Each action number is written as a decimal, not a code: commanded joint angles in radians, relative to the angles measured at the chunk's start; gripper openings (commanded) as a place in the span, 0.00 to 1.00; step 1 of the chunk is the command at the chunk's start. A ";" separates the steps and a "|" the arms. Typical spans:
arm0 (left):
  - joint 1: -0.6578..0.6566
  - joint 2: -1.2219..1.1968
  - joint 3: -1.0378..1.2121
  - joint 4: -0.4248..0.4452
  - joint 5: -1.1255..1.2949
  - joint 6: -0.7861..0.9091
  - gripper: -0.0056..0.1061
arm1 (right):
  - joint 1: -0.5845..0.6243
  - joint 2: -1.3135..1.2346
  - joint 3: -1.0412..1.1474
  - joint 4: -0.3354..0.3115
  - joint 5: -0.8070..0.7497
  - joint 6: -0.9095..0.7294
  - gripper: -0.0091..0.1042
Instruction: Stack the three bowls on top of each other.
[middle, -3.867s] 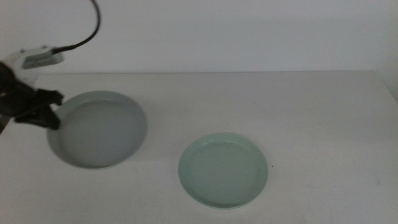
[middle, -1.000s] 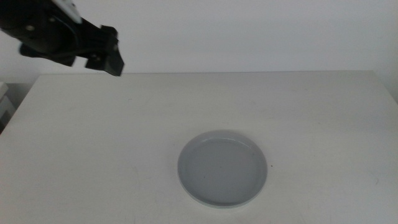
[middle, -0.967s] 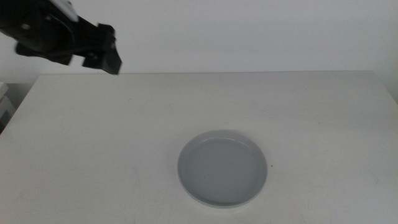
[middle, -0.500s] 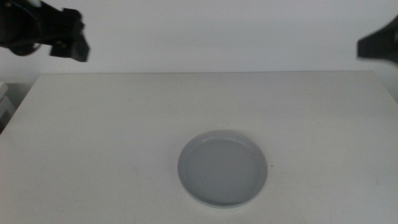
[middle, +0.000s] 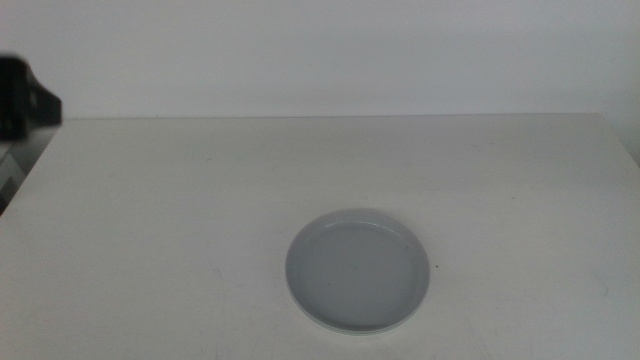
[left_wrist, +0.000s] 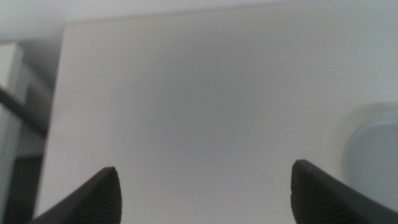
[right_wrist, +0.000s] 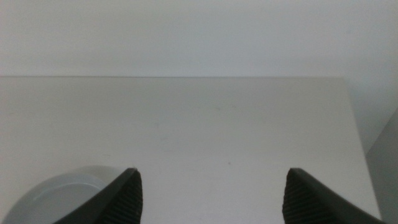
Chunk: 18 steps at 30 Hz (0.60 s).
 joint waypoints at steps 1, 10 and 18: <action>0.001 -0.100 0.105 -0.048 -0.233 0.013 0.94 | 0.007 -0.073 0.044 0.031 -0.129 -0.061 0.59; 0.001 -0.363 0.566 -0.086 -0.748 0.033 0.94 | 0.028 -0.355 0.346 0.080 -0.318 -0.185 0.59; 0.001 -0.553 0.731 -0.088 -0.756 0.031 0.94 | 0.028 -0.543 0.475 0.083 -0.296 -0.177 0.59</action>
